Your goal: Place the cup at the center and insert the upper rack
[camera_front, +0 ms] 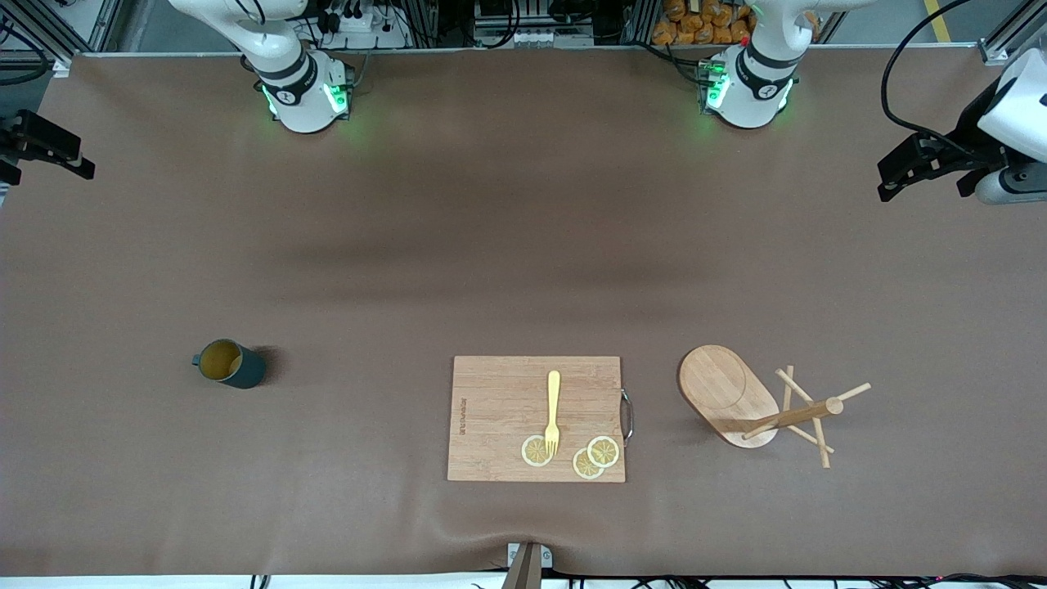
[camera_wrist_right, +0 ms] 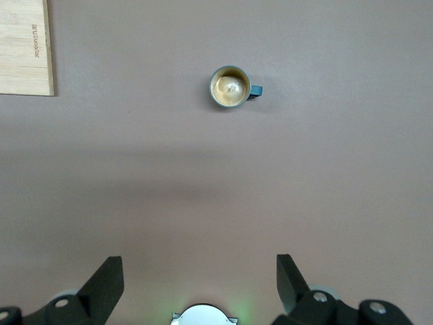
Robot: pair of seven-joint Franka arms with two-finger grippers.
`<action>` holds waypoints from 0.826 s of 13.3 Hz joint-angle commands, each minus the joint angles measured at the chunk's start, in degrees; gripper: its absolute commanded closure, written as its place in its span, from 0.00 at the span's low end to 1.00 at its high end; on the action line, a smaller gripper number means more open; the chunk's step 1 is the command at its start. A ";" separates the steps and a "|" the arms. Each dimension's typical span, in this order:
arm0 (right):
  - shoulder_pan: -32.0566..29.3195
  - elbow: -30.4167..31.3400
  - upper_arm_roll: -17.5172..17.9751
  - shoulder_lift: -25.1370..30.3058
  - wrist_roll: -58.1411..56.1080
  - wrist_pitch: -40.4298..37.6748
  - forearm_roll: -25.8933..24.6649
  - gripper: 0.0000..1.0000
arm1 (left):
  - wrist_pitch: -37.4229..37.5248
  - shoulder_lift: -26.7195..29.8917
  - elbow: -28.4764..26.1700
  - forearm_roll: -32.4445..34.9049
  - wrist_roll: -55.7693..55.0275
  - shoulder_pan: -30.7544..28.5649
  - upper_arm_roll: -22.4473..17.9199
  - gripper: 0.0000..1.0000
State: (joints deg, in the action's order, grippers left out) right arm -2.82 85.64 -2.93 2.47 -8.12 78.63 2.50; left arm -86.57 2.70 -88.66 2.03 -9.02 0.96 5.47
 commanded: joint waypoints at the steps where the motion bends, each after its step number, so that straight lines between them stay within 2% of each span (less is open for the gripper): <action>1: 0.53 0.67 -0.24 1.31 0.39 0.12 -0.21 0.00 | 1.75 0.28 0.77 0.43 0.15 -0.52 0.07 0.00; 7: 0.62 1.02 -0.24 0.70 0.73 1.07 -0.12 0.00 | 1.93 -0.42 0.77 0.96 -0.11 0.09 0.07 0.00; 11: 2.11 4.97 -0.24 -3.33 1.09 10.64 0.05 0.00 | 1.93 -0.50 0.77 0.44 0.50 -0.61 -0.02 0.00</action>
State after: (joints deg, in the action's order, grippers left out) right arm -1.93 88.77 -2.87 1.62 -8.10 85.74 2.48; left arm -85.46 2.49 -88.64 2.03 -9.00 0.77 5.28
